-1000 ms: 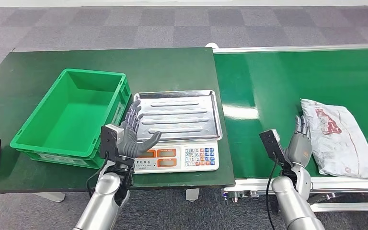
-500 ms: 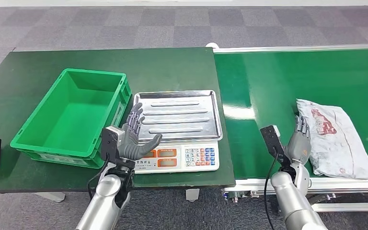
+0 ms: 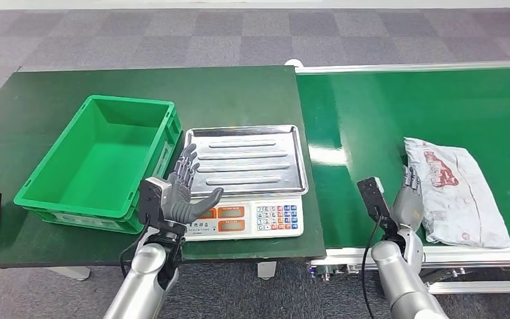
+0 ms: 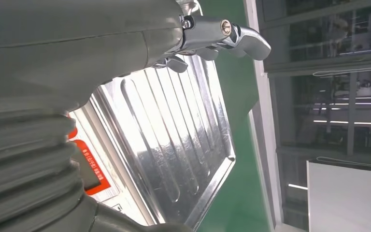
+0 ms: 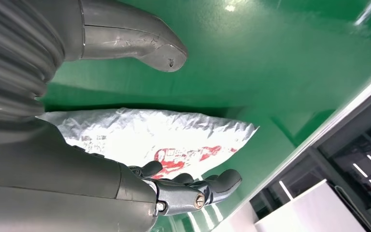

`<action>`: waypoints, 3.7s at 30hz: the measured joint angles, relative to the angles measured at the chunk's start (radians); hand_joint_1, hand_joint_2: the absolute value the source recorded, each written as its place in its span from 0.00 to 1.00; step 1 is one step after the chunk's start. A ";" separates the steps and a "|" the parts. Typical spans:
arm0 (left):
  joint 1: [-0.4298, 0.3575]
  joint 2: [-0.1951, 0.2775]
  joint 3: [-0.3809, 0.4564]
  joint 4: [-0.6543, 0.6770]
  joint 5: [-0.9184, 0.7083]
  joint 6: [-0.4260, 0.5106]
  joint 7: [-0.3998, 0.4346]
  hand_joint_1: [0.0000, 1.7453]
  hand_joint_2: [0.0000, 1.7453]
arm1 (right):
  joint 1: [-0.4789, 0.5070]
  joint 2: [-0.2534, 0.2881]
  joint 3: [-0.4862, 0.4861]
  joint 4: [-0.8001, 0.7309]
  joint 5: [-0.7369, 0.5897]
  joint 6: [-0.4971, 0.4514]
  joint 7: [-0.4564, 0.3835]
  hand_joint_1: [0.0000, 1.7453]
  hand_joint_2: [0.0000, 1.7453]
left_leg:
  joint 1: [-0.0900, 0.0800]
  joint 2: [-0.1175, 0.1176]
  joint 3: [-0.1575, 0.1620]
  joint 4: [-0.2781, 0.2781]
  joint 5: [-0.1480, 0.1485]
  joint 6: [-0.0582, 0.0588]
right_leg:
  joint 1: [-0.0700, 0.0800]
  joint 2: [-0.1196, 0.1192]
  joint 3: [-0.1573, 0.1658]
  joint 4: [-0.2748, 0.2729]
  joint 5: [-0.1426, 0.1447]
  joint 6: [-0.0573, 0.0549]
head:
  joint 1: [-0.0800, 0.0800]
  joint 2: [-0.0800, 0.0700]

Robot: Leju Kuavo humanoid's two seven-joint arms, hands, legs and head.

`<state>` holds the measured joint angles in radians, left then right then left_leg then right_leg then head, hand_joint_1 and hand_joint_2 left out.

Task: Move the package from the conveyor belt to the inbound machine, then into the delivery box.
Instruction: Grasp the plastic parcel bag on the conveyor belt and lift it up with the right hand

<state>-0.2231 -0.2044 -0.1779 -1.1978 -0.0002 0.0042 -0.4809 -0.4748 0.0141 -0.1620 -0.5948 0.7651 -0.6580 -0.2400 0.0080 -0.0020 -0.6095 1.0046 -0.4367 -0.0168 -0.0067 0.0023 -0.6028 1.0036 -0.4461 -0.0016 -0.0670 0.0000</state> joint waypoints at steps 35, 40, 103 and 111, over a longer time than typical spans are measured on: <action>0.039 -0.004 0.007 -0.036 -0.001 -0.060 -0.017 0.00 0.25 | 0.184 0.010 -0.140 -0.083 0.106 -0.042 -0.014 0.00 1.00 | 0.000 0.000 0.000 0.000 -0.001 0.001 | -0.001 0.000 0.000 -0.001 -0.001 0.001 | 0.000 0.000; 0.027 -0.004 0.007 -0.004 0.017 -0.093 -0.038 0.00 1.00 | 0.220 0.011 -0.153 -0.116 0.121 -0.042 0.001 0.00 1.00 | 0.000 0.000 0.000 0.000 -0.001 0.001 | -0.001 0.000 0.000 0.000 -0.001 0.001 | 0.000 0.000; 0.066 0.035 0.010 -0.093 0.046 -0.135 -0.028 0.00 1.00 | -0.120 -0.052 -0.093 0.280 0.351 0.521 0.492 0.13 1.00 | 0.003 0.002 0.024 0.000 -0.008 0.002 | 0.002 0.000 0.026 -0.004 -0.006 0.001 | 0.000 0.000; 0.082 0.035 0.016 -0.130 0.013 -0.129 0.003 0.00 1.00 | -0.127 -0.032 -0.106 0.280 0.297 0.508 0.374 1.00 1.00 | 0.003 0.008 0.026 0.000 -0.009 0.002 | 0.003 0.006 0.028 -0.004 -0.005 0.001 | 0.000 0.000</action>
<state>-0.1414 -0.1690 -0.1614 -1.3282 0.0128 -0.1252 -0.4777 -0.6017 -0.0179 -0.2677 -0.3143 1.0617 -0.1496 0.1339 0.0107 0.0058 -0.5833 1.0046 -0.4457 -0.0151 -0.0042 0.0080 -0.5751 0.9992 -0.4508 -0.0006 -0.0671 0.0000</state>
